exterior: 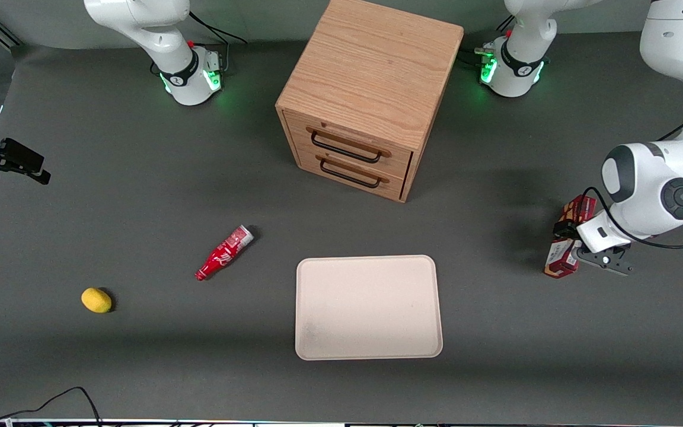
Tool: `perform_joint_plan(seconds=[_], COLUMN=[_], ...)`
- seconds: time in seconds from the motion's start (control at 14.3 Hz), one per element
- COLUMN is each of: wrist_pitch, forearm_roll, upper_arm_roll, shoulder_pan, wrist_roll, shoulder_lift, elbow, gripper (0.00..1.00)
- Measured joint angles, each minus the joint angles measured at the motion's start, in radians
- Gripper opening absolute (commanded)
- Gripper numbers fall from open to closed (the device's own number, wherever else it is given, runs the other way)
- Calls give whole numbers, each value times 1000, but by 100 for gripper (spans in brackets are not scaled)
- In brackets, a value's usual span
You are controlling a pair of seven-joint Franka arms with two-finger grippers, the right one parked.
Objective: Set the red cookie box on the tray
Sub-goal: 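Close the left gripper on the end of the red cookie box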
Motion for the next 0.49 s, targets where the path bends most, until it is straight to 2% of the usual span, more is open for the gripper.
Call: perform_joint_plan(seconds=[0.35, 0.42, 0.49], wrist_pitch=[50, 50, 50], forearm_roll=[0, 0, 0], upper_arm_roll=[0, 0, 0], shoulder_pan=[0, 0, 0], wrist_roll=[17, 18, 18], shoulder_lift=[18, 18, 18], elbow=[-21, -21, -21], gripper=[100, 98, 89])
